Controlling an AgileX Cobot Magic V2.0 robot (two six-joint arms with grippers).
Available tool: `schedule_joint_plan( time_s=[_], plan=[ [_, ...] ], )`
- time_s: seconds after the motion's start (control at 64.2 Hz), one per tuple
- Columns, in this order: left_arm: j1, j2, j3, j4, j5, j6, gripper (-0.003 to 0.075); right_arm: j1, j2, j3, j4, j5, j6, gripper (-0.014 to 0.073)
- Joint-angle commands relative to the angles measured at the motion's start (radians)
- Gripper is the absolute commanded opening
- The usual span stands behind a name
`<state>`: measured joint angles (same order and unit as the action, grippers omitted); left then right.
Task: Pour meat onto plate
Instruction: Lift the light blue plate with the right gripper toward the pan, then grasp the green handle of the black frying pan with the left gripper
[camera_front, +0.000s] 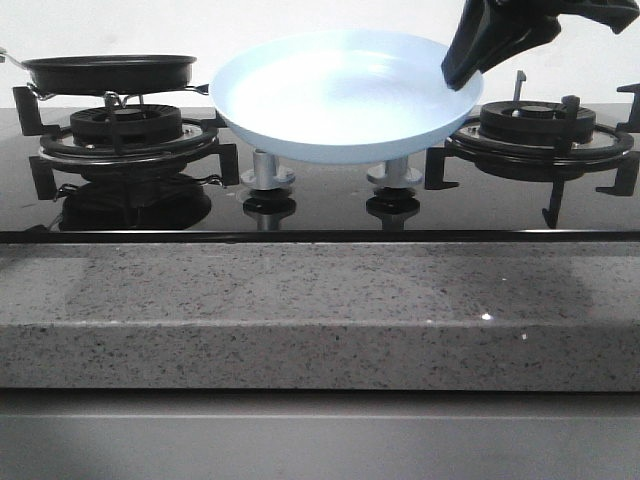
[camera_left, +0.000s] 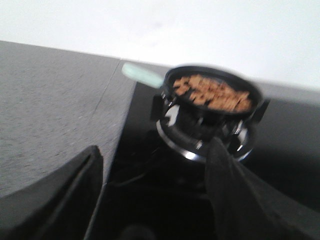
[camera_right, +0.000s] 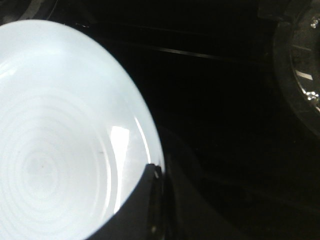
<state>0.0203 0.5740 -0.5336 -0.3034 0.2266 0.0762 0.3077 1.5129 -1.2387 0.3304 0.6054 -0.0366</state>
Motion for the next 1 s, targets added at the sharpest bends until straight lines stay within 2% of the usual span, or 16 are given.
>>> schedule_joint_plan(
  time_s=[0.0, 0.14, 0.187, 0.467, 0.592, 0.748, 0.826, 0.981],
  plan=[
    [-0.001, 0.015, -0.037, -0.217, -0.136, -0.003, 0.0437, 0.001, -0.044, -0.023, 0.026, -0.055, -0.012, -0.0069],
    [-0.001, 0.098, -0.04, -0.554, -0.22, -0.003, 0.0439, 0.001, -0.044, -0.023, 0.026, -0.055, -0.012, -0.0069],
    [-0.001, 0.141, -0.048, -0.621, -0.256, -0.003, 0.044, 0.001, -0.044, -0.023, 0.026, -0.055, -0.012, -0.0069],
    [0.002, 0.456, -0.234, -0.654, -0.237, -0.003, 0.044, 0.001, -0.044, -0.023, 0.026, -0.055, -0.012, -0.0069],
    [0.048, 0.577, -0.347, -0.73, -0.112, -0.003, 0.0425, 0.001, -0.044, -0.023, 0.026, -0.055, -0.012, -0.0069],
    [0.14, 0.693, -0.46, -0.829, 0.063, 0.008, 0.0296, 0.001, -0.044, -0.023, 0.026, -0.055, -0.012, -0.0069],
    [0.184, 0.744, -0.503, -0.923, 0.145, 0.102, 0.0256, 0.001, -0.044, -0.023, 0.026, -0.055, -0.012, -0.0069],
    [0.221, 0.833, -0.545, -1.171, 0.263, 0.312, 0.0246, 0.001, -0.044, -0.023, 0.026, -0.055, -0.012, -0.0069]
  ],
)
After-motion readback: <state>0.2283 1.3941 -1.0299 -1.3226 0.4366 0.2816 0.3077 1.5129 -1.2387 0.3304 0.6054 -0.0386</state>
